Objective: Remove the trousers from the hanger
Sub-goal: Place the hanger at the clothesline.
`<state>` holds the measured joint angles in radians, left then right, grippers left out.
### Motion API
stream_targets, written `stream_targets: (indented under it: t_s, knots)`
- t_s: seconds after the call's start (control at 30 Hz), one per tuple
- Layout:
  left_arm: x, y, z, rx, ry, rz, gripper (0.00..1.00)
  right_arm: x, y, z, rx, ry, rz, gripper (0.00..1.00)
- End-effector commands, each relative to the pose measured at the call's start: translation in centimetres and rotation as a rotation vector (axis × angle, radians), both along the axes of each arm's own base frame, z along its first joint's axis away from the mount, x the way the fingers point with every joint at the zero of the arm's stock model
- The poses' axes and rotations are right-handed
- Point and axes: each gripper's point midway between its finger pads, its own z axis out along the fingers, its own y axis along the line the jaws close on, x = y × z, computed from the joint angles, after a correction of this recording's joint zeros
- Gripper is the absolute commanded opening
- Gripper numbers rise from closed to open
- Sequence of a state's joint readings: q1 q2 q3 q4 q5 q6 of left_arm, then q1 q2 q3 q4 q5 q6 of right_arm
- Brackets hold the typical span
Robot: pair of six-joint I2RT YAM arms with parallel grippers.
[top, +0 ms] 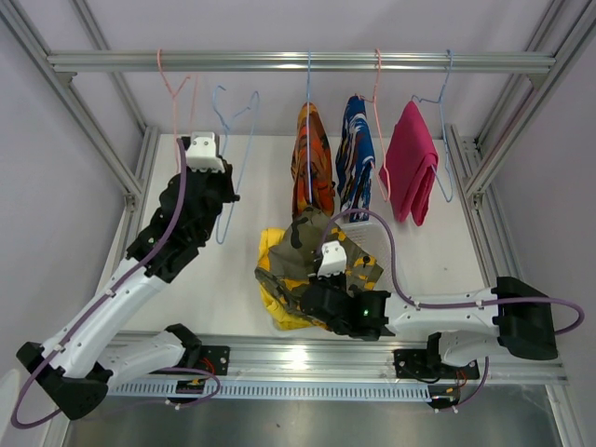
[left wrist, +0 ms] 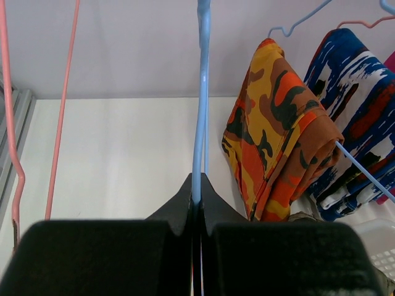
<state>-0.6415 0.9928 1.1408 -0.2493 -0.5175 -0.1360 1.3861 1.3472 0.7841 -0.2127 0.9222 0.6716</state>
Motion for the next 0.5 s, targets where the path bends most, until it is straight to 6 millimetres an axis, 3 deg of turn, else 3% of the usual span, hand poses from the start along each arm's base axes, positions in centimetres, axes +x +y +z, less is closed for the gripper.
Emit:
stream_targets:
  t_s: [0.0,0.13,0.27,0.33,0.47]
  knots:
    - [-0.7,0.4,3.3,-0.030,-0.088,-0.005,0.01,0.4,-0.3,1.8,0.077,-0.034,-0.059,0.00]
    - [-1.0,0.5,4.0,-0.042,-0.103,-0.012,0.00,0.3,-0.5,1.4,0.078,-0.034,-0.063,0.00]
    - [-1.1,0.8,4.7,-0.051,-0.122,0.000,0.00,0.2,-0.4,0.6,0.082,-0.025,-0.068,0.31]
    - [-0.7,0.7,5.0,-0.050,-0.120,0.010,0.00,0.2,0.0,0.2,0.093,-0.019,-0.061,0.38]
    - [-0.1,0.3,6.9,-0.036,-0.129,0.008,0.00,0.0,0.7,-0.7,0.092,-0.013,-0.034,0.42]
